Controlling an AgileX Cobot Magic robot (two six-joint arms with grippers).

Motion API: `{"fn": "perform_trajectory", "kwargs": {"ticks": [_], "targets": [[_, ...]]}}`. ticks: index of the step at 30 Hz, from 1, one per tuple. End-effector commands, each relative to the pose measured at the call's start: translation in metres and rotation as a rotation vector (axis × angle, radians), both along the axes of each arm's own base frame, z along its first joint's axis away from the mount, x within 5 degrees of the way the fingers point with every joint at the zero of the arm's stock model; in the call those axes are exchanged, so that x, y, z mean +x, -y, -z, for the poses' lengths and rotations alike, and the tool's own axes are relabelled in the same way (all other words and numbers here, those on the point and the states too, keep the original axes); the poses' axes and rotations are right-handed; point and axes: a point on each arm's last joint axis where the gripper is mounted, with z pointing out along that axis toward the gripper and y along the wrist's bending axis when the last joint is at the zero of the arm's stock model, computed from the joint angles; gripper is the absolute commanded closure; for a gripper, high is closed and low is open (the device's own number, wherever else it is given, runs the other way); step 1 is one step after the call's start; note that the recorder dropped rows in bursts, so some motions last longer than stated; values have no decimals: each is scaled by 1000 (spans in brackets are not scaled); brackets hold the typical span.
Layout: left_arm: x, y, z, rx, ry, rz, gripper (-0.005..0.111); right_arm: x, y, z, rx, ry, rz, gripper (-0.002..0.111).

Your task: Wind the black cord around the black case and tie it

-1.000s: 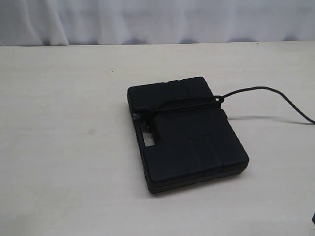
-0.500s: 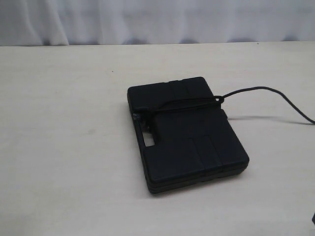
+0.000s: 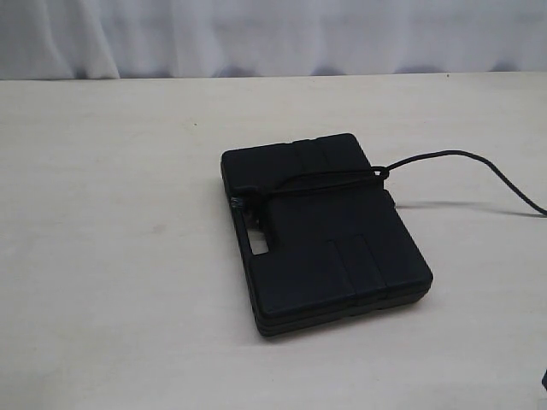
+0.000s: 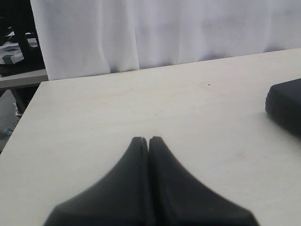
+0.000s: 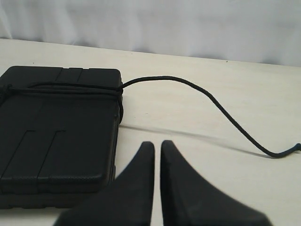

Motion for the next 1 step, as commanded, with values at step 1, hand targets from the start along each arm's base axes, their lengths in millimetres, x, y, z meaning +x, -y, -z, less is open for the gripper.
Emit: {"fn": "perform_trajectory", "kwargs": {"ticks": [1], "targets": [[0, 0, 1, -11, 2, -2, 107, 0, 0, 1, 9, -2, 0, 104]]}}
